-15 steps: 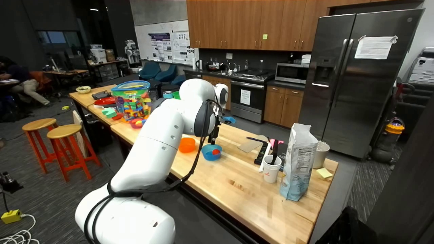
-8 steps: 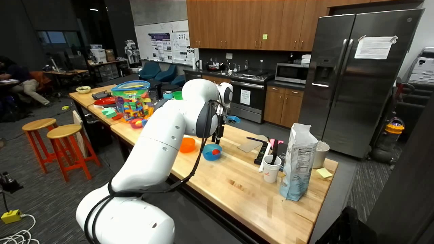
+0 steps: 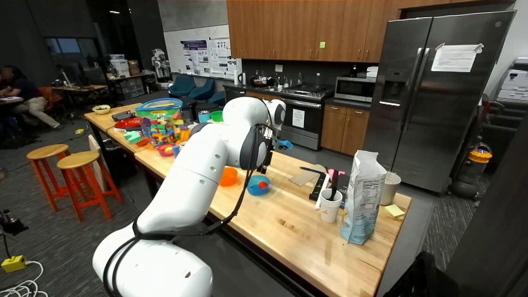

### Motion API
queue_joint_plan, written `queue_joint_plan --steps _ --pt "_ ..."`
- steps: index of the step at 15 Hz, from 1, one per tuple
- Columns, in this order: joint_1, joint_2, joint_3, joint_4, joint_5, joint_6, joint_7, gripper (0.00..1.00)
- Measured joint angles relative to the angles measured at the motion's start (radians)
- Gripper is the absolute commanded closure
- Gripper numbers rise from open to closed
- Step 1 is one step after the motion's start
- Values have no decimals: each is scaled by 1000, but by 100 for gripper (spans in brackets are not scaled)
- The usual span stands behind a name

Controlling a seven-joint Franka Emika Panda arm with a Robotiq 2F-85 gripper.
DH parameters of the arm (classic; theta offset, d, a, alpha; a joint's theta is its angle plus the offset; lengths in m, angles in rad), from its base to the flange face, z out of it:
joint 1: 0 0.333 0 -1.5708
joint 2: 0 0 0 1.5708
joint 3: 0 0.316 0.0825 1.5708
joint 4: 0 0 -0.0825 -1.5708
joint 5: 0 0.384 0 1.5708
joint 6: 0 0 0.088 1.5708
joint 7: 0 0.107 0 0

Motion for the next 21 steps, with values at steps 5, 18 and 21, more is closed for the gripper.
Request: queue_joint_plan --steps 5,18,21 --pt "1 7 0 15 2 -11 9 0" --pt "34 54 0 61 -67 -23 -10 0" --pt "49 70 -2 100 -111 -28 -21 0"
